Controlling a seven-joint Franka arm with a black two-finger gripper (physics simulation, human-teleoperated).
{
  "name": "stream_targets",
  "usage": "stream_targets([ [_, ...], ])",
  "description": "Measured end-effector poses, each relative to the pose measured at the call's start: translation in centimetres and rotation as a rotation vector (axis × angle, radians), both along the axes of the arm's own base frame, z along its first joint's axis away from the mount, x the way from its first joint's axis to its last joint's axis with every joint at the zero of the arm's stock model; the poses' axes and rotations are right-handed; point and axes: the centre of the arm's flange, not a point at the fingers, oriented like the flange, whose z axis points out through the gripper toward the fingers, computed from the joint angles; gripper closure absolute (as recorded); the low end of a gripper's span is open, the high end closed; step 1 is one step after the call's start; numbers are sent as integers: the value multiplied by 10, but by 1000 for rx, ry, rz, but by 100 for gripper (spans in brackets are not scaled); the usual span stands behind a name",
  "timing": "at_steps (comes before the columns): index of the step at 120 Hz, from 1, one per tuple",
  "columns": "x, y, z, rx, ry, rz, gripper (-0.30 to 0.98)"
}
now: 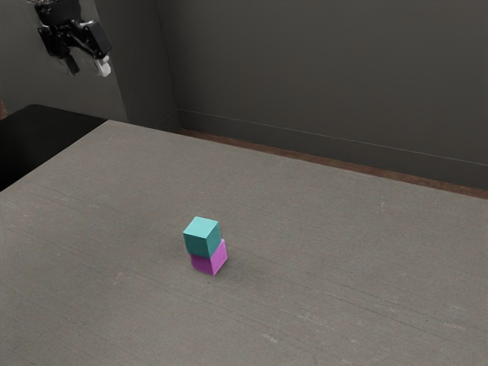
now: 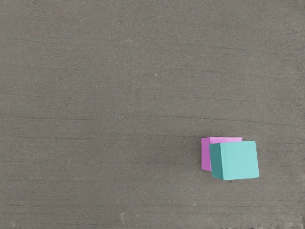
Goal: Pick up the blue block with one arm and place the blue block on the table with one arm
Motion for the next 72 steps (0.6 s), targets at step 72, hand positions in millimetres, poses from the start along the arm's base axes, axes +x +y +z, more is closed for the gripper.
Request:
stream_targets([
  [72, 7, -110, -218, 102, 113, -51, 3],
])
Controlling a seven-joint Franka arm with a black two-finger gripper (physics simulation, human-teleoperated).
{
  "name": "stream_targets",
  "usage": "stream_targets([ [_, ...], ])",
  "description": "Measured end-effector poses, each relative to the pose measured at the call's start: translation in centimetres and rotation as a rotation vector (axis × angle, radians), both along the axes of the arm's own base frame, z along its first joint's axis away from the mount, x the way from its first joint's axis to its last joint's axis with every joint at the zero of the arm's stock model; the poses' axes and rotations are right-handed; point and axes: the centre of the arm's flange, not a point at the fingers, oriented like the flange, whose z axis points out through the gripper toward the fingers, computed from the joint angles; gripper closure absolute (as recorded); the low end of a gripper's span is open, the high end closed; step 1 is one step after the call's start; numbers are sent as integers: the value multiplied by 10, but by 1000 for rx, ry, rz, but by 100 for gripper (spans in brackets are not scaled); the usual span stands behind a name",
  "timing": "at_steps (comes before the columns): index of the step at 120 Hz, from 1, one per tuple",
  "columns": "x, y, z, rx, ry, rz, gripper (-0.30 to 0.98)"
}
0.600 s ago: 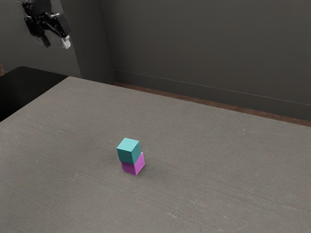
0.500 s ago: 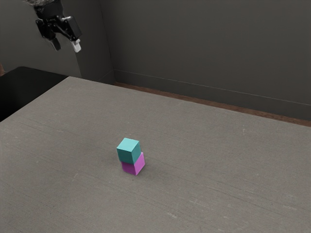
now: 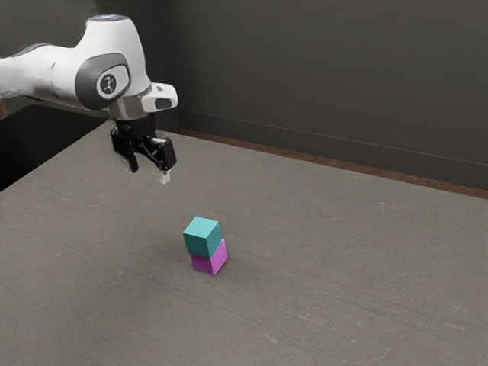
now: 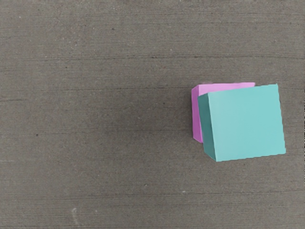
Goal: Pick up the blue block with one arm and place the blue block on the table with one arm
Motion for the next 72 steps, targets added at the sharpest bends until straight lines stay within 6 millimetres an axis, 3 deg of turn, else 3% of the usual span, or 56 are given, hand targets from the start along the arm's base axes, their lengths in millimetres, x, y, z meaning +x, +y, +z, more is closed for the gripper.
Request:
stream_targets([
  [13, -25, -26, -33, -6, -30, -16, 3],
  [22, -30, -39, -49, -5, -45, -19, 3],
  [56, -7, -72, -104, -9, -78, -3, 3],
  [72, 3, -75, -122, -12, -90, 23, 3],
])
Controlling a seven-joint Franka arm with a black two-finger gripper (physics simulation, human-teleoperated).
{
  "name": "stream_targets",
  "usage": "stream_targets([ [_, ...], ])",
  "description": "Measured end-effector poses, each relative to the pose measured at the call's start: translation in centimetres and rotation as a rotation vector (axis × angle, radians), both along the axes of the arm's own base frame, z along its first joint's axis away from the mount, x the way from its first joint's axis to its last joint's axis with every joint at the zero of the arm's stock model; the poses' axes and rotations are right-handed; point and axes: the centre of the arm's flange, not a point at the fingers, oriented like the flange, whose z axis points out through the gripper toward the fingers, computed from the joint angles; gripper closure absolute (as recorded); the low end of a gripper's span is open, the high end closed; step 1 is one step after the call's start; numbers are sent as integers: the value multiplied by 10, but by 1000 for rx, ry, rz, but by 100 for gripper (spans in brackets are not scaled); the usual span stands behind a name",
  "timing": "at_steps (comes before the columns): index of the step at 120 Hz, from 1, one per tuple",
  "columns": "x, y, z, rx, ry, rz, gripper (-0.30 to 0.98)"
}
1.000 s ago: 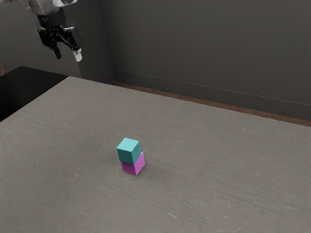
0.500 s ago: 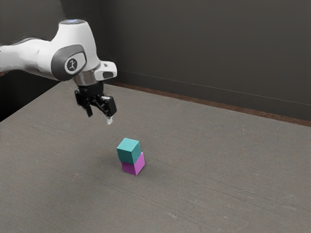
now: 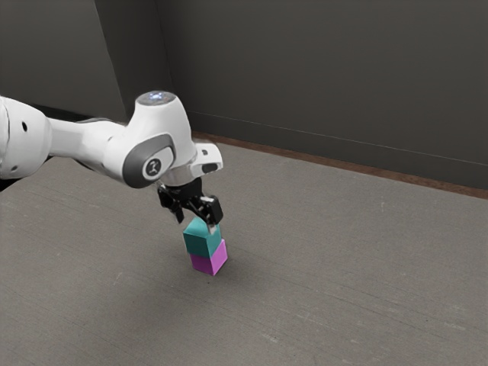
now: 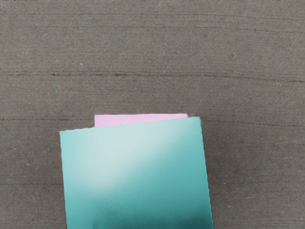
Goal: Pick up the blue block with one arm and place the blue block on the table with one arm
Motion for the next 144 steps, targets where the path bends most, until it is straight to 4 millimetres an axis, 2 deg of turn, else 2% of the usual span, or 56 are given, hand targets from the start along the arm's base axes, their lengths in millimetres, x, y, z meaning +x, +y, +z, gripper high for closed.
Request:
stream_targets([
  [16, 9, 8, -11, -3, -13, 36, 3],
  [54, 18, 3, -40, -3, 9, 65, 3],
  [66, 24, 3, -47, -3, 13, 73, 9],
  [88, 27, 5, -48, -5, 11, 92, 24],
  [110, 27, 13, -46, -4, 10, 116, 28],
  [115, 31, 12, -38, -5, 1, 119, 29],
  [122, 45, 5, -12, -8, -21, 114, 29],
  [129, 50, -14, -1, -12, -18, 92, 29],
  [144, 51, -65, -24, -29, 16, 26, 29],
])
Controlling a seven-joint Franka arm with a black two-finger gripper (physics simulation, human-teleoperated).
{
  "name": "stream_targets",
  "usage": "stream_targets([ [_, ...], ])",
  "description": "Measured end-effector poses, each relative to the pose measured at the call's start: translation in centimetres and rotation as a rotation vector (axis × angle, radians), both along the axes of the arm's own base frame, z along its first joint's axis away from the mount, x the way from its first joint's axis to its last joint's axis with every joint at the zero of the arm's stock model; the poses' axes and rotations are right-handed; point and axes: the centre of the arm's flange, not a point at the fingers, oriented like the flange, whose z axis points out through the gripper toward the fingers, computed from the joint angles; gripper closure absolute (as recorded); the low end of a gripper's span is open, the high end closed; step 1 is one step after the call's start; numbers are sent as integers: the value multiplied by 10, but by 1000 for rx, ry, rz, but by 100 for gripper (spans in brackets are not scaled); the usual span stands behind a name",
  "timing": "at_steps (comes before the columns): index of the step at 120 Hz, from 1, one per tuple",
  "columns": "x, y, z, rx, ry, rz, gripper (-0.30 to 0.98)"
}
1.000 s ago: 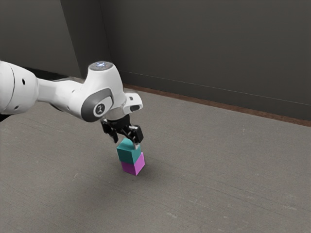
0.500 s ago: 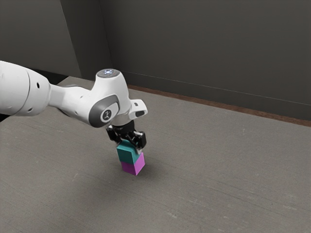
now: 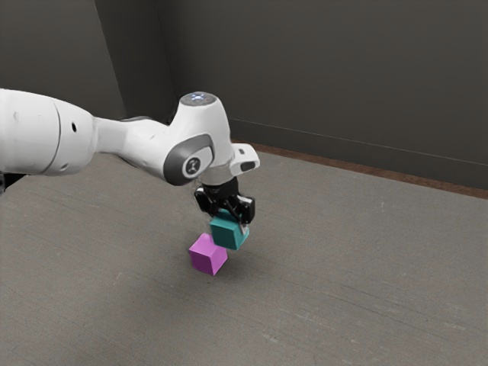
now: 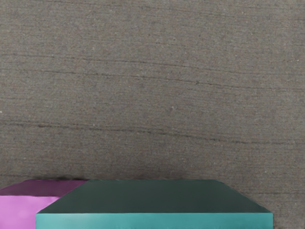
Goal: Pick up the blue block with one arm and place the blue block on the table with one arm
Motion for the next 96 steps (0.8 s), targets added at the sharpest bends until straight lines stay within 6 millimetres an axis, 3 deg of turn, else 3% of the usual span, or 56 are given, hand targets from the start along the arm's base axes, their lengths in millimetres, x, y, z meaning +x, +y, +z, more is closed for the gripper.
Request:
stream_targets([
  [10, -4, -29, -9, -16, 0, -35, 29],
  [20, -3, -44, -29, -21, 16, -46, 29],
  [33, 1, -47, -56, -25, 32, -35, 30],
  [52, 3, -47, -72, -30, 32, -18, 29],
  [81, 5, -46, -75, -39, 23, 0, 13],
  [96, 14, -36, -51, -43, -17, 17, 8],
])
